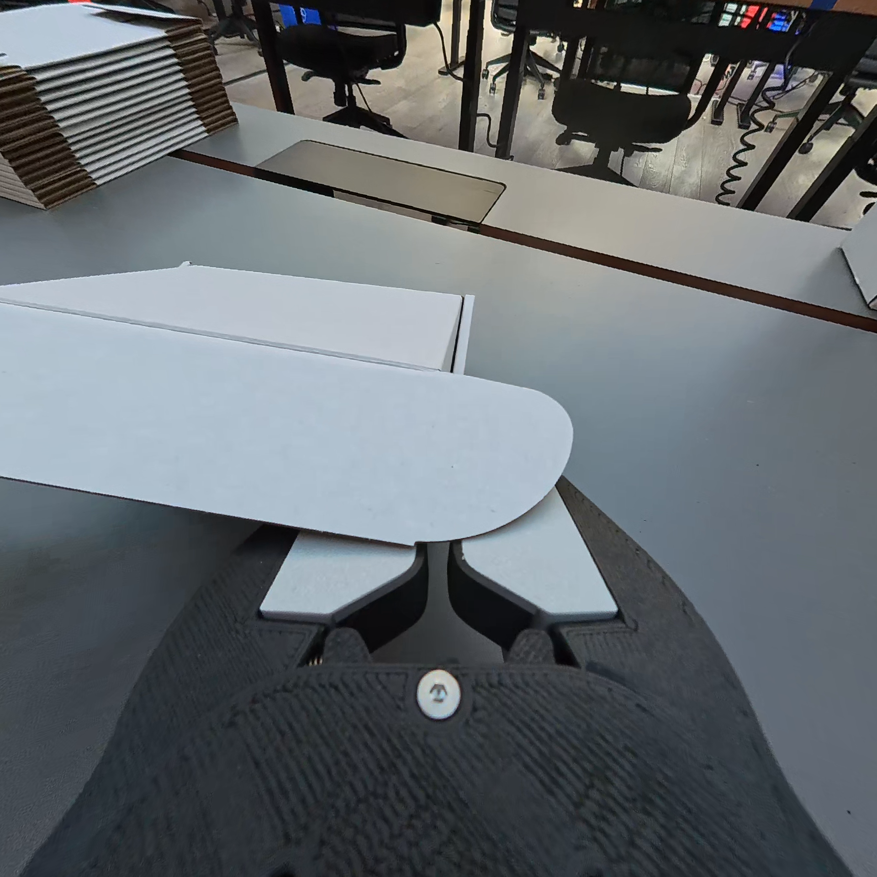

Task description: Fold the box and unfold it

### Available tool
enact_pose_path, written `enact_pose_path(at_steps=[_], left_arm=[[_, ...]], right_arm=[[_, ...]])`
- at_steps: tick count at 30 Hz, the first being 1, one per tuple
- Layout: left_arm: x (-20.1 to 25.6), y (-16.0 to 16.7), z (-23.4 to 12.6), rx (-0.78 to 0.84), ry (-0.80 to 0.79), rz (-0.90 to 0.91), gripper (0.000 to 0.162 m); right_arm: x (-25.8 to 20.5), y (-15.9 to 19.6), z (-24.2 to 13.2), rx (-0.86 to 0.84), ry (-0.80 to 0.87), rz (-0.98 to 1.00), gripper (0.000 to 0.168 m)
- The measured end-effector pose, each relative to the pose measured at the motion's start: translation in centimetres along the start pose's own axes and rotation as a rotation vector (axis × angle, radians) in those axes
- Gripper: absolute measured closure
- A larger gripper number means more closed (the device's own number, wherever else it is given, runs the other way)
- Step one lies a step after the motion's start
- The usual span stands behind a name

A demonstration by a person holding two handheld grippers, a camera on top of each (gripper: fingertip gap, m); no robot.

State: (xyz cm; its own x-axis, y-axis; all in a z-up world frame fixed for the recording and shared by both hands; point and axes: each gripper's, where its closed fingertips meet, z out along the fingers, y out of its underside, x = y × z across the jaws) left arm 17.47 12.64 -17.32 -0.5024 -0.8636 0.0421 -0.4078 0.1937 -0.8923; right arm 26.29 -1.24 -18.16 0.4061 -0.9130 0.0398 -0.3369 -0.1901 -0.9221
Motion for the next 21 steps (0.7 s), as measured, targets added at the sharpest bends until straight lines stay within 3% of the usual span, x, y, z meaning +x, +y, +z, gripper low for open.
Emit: enact_pose_path(at_steps=[1,4,6,7,10,17,21], left_arm=[[0.2,0.6,-0.8,-0.045,0.068,0.036,0.121],[1.5,0.2,-3.9,-0.115,0.311,0.064,0.135],[2.8,-3.0,-5.6,-0.023,0.483,0.01,0.145],[3.0,-5.0,-6.0,0.05,0.534,-0.046,0.162],[2.0,-8.5,-4.1,0.09,0.604,-0.232,0.162],[-2.2,-7.5,4.2,-0.215,0.643,-0.576,0.162],[-2.6,-4.1,5.7,-0.392,0.585,-0.528,0.162]], right_arm=[[0.0,0.0,0.0,0.0,-0.005,0.001,0.166],[0.0,0.0,0.0,0.001,-0.019,-0.001,0.166],[0.0,0.0,0.0,0.002,-0.017,-0.005,0.167],[0.0,0.0,0.0,0.002,-0.014,-0.008,0.167],[-0.1,0.0,0.0,0.002,-0.01,-0.015,0.167],[-0.4,0.2,-0.5,0.005,-0.032,-0.035,0.166],[-0.5,0.1,-0.7,0.013,-0.059,-0.049,0.166]])
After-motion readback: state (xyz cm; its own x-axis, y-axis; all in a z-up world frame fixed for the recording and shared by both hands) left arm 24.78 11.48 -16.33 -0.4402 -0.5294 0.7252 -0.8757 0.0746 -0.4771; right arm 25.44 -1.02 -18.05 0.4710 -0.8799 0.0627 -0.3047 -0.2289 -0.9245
